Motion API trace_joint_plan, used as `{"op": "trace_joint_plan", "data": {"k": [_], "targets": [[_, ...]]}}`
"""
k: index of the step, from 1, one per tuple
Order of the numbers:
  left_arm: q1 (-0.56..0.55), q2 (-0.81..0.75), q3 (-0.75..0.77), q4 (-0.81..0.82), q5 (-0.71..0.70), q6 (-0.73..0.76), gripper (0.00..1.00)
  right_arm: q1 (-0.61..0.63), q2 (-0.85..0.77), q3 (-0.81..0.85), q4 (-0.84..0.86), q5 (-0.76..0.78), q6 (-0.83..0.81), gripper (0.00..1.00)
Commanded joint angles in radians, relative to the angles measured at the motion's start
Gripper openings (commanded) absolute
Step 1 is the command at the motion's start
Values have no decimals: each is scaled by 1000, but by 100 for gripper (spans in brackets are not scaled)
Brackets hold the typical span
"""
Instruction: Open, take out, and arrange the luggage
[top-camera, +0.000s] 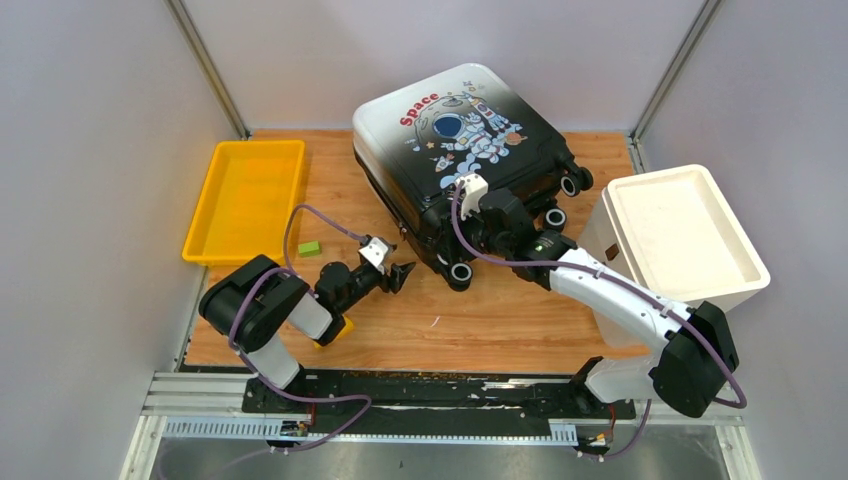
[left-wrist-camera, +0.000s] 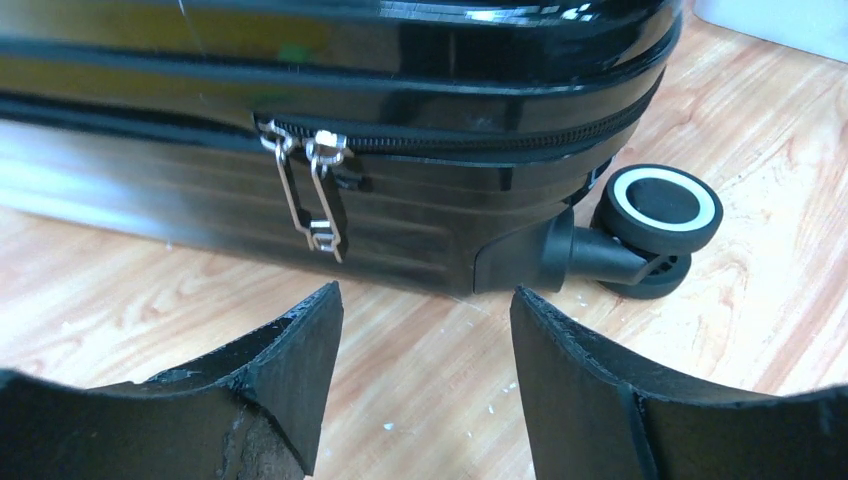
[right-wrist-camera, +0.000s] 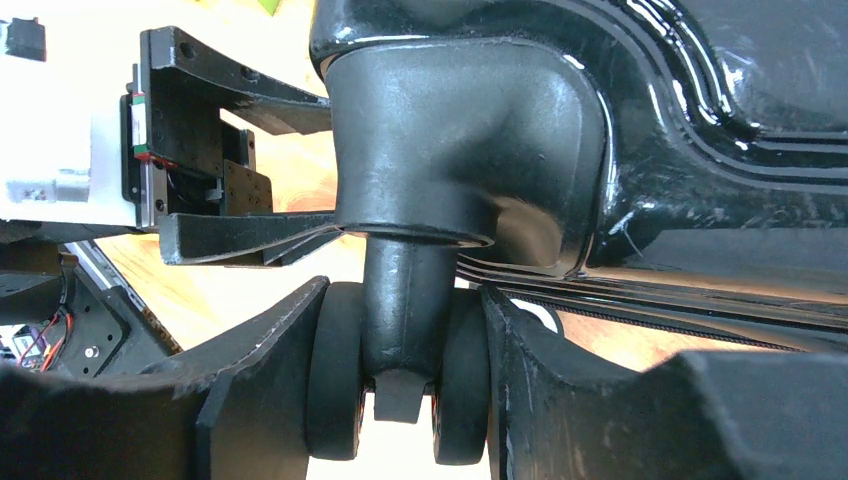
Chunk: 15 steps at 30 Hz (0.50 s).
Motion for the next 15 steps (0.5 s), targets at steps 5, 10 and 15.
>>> {"op": "trace_joint_plan", "data": {"k": [5,10,15], "targets": [[7,1,42,155,61,192,74,0,-59,1,113,-90,-8,5],[27,-7,43,154,67,195,73,0,-63,2,113,-97,-13,5],[49,-3,62,155,72,169,73,0,-82,-11,113,-114,-12,6]]}}
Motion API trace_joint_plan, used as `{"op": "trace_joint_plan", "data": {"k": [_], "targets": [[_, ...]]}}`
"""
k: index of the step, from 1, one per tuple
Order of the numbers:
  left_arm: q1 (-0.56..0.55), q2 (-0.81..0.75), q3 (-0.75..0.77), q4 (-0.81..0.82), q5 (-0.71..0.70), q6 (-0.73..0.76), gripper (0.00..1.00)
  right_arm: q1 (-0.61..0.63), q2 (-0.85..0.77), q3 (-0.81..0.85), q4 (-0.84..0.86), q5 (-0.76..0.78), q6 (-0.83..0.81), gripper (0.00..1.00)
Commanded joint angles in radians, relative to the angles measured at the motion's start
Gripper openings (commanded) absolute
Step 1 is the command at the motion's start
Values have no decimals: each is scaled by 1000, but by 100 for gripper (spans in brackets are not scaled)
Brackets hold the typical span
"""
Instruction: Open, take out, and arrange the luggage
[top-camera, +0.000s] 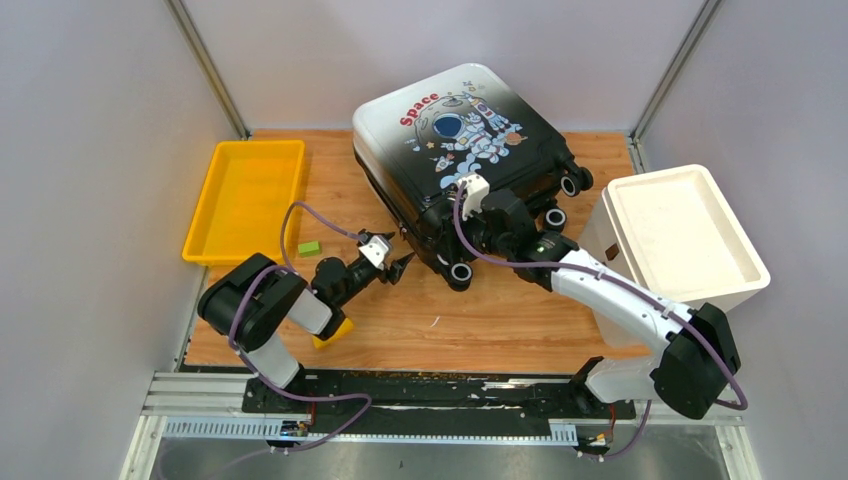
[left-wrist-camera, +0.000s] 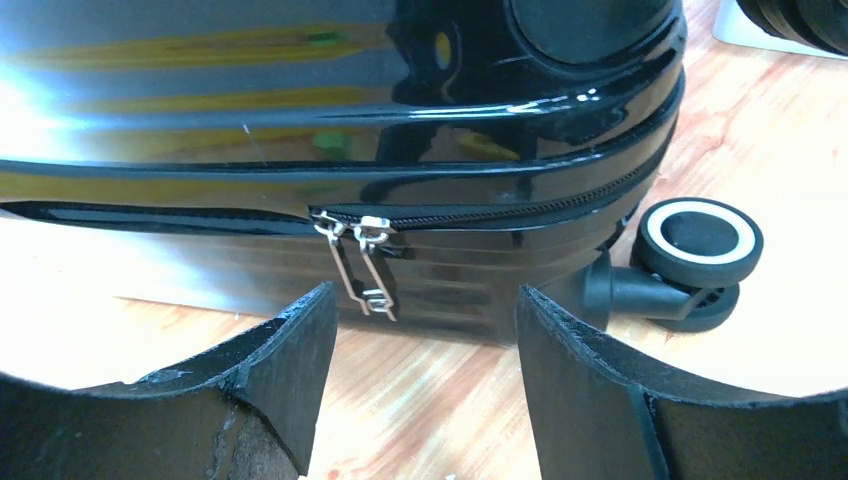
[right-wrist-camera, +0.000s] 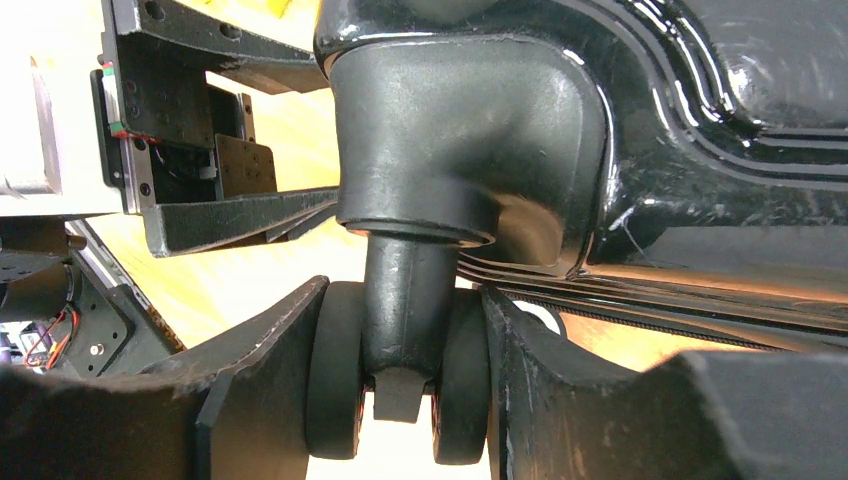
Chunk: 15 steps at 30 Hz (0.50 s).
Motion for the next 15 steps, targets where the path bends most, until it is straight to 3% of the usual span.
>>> {"op": "trace_joint_plan", "data": {"k": [1,15], "targets": [[21,-5,36,87,12,22,73,6,-77,0,96,-86,-15,6],[34,31,97,78,109,-4,64,5,-120,-23,96,-56,-45,2]]}}
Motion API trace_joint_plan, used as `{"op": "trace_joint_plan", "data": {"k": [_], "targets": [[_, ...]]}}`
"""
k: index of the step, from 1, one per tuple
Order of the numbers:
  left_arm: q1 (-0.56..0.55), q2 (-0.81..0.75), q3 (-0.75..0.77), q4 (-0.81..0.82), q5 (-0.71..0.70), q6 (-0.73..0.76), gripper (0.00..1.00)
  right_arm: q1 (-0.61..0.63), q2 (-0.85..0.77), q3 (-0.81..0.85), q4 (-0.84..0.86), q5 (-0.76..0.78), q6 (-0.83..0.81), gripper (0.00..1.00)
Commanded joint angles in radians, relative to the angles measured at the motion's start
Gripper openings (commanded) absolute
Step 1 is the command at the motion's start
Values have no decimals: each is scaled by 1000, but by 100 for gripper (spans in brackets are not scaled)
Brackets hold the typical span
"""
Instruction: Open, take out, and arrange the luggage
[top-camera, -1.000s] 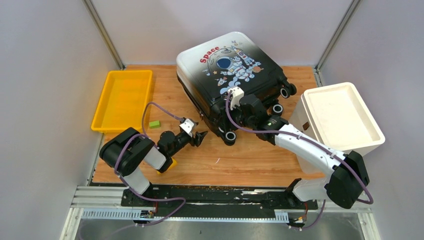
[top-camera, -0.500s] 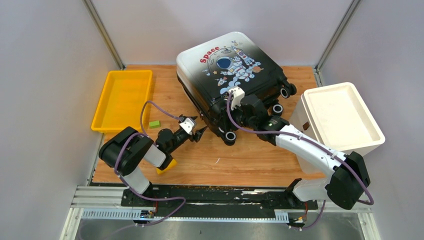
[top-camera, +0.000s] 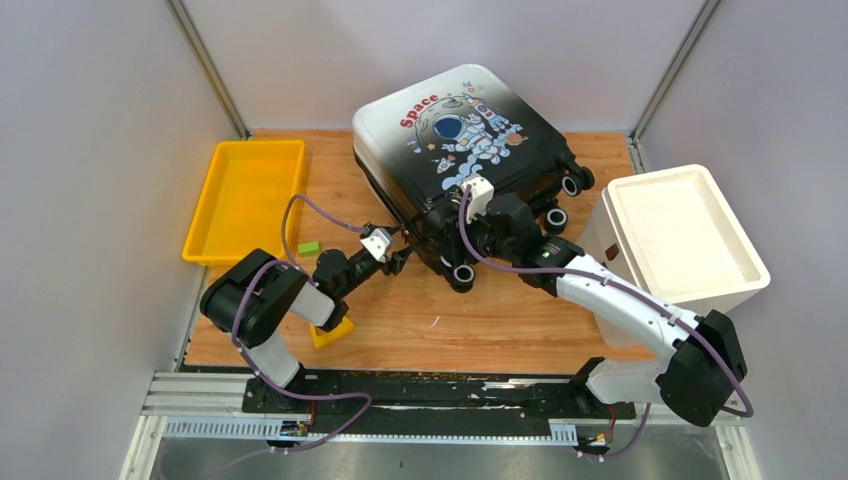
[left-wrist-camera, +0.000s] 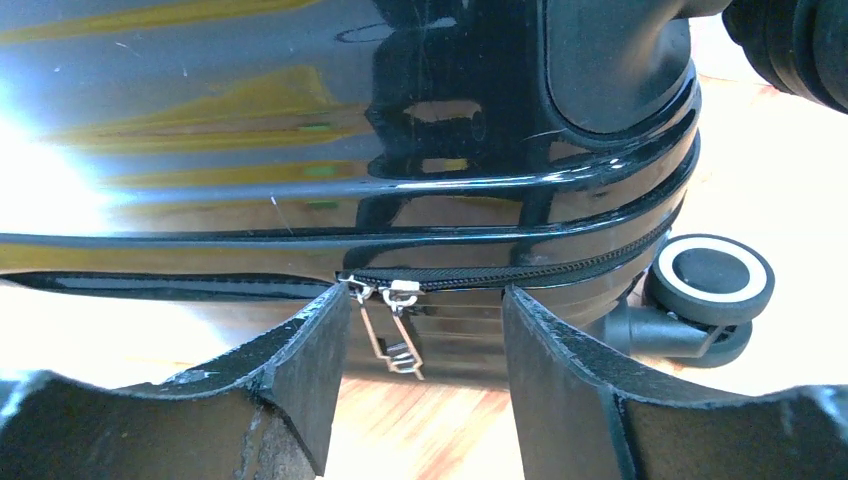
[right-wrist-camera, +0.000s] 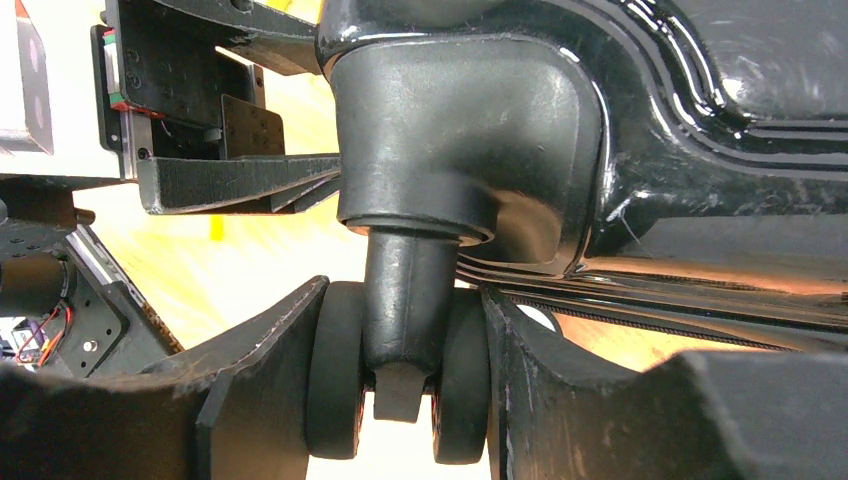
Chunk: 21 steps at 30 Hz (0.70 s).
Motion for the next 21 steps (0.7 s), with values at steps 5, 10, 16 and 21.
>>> {"op": "trace_joint_plan", "data": {"k": [5,10,16,21], "targets": [[7,26,29,85,86,-54,60,7,-84,15,74,-58,-47,2],[6,21,25,85,24,-73,57,8,-81,12,75,-57,-54,2],[7,0,-18,85,12,-78,58,8,-81,13,76,-59,-55,2],[7,-5,-35,85,38,-86,57,8,-85,11,77,-57,-54,2]]}}
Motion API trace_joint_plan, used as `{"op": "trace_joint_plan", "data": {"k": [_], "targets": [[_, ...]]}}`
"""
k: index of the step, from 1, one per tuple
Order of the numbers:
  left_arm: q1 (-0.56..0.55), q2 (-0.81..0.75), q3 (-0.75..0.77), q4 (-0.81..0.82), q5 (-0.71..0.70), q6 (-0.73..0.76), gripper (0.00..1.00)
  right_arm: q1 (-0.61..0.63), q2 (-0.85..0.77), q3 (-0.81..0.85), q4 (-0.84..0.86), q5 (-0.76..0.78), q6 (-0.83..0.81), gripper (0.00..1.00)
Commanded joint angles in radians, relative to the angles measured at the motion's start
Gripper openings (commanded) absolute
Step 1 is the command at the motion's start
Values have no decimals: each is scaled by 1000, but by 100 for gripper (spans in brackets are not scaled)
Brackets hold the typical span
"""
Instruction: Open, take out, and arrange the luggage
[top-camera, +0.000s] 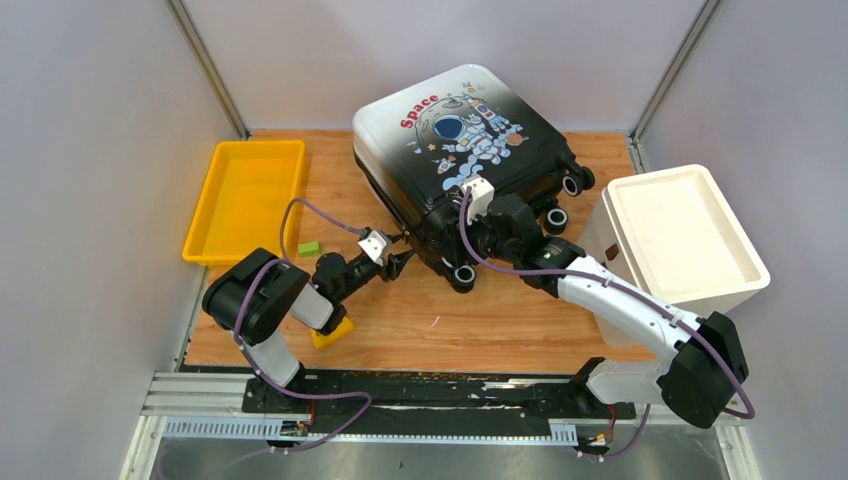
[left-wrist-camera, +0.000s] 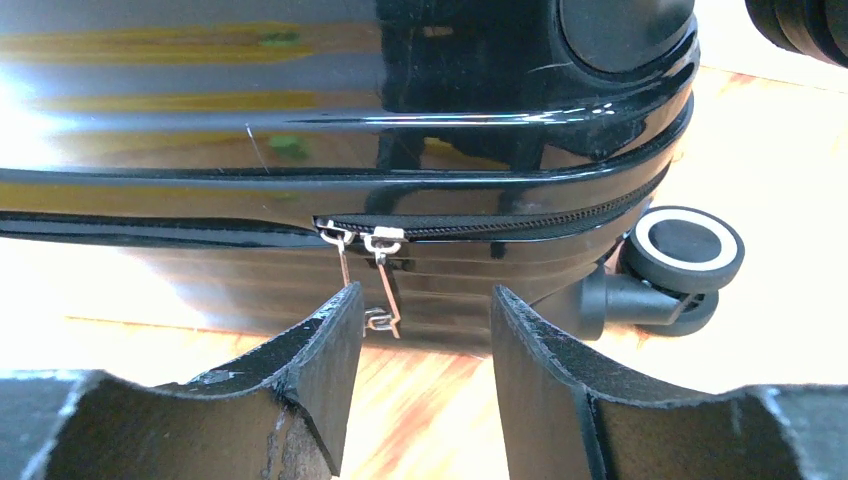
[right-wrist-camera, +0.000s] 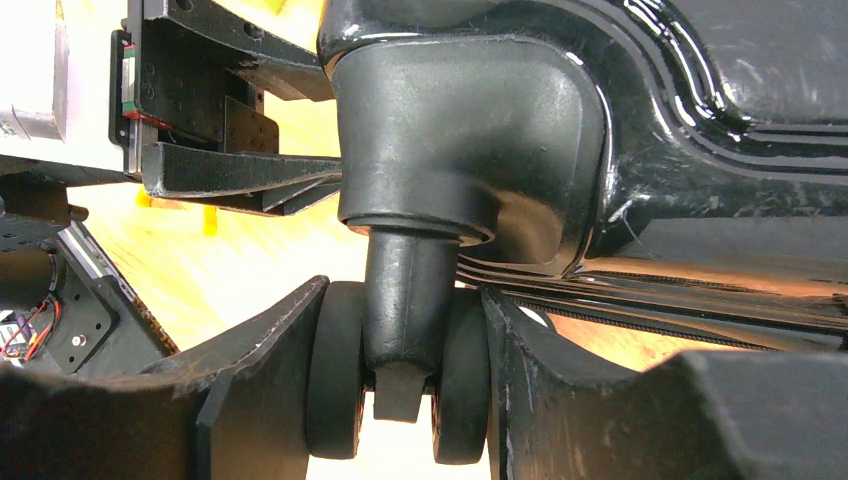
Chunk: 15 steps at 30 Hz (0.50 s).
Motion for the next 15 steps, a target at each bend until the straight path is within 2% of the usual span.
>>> {"op": "trace_joint_plan", "data": {"k": [1,15], "targets": [[1,-24,-9,79,17,-14,57,9,-69,21,79,-58,-28,3],[1,25,63,79,28,-30,56,9,-67,19,79,-57,-23,3]]}}
